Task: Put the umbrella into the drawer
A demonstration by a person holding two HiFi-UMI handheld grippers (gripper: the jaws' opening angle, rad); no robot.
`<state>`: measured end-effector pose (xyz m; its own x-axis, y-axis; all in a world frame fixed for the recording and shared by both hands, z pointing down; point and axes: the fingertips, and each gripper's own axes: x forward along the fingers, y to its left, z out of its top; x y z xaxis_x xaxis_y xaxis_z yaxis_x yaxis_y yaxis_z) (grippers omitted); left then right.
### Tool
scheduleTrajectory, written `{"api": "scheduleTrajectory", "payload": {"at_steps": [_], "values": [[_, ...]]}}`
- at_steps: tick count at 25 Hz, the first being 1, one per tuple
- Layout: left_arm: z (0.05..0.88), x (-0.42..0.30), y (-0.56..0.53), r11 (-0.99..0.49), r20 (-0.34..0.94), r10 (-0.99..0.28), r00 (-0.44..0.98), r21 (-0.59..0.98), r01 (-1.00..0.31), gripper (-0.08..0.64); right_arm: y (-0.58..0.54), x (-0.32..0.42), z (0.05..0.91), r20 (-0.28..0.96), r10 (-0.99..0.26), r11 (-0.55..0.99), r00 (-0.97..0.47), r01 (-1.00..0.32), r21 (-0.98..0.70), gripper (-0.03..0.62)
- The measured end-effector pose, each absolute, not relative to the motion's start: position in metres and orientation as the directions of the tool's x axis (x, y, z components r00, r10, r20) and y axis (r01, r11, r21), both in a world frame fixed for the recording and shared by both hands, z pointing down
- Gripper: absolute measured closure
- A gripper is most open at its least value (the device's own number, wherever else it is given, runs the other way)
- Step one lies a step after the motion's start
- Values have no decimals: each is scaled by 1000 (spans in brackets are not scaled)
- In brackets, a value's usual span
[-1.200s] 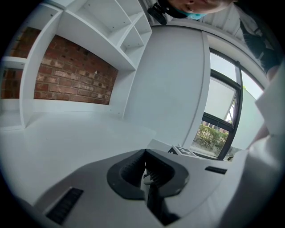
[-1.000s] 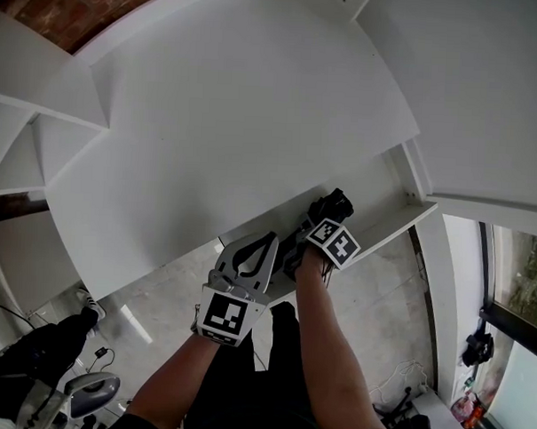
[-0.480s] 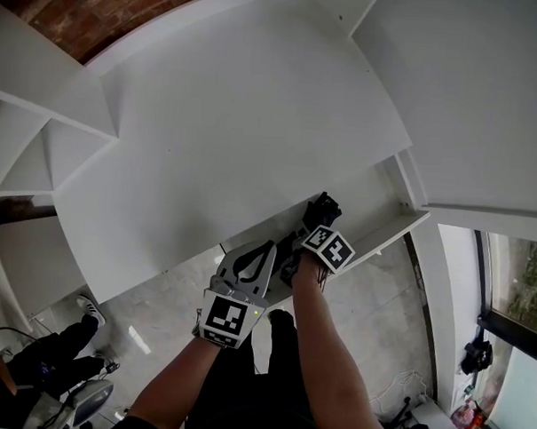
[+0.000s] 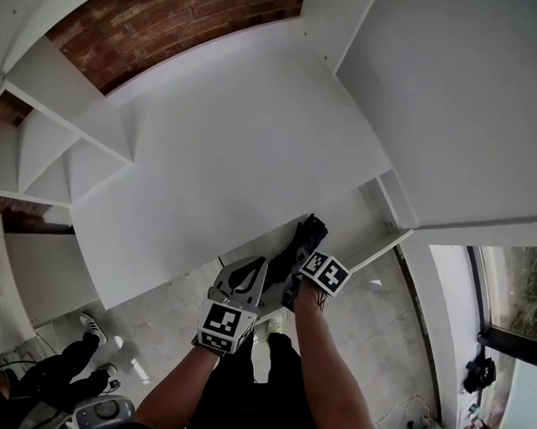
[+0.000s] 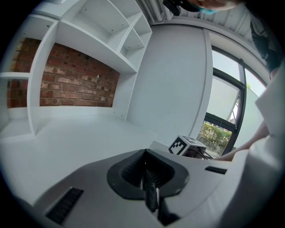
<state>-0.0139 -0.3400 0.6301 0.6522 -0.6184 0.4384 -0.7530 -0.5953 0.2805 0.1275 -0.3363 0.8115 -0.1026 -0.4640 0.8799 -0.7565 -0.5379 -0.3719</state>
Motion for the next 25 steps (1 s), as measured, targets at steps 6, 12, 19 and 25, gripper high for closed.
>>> {"api": "scheduleTrajectory", "payload": {"at_steps": [6,12,19,25], "values": [[601,-18,-337,-568,425,-656,624,266,-779,554,-354,112,744,781,-594,-302,-191,-847,-437,571],[568,-25,-332,-528,405,-695,594,272,-804,554,-368,104,672,666,-691,-135,-282,-854,-503,578],[522,-41,-328,-476,369,-750,549,275,-835,554,-382,88,587,531,-764,96,-365,-879,-467,583],[496,-49,-328,-433,345,-788,510,278,-857,554,-387,81,535,452,-775,248,-442,-871,-425,583]]}}
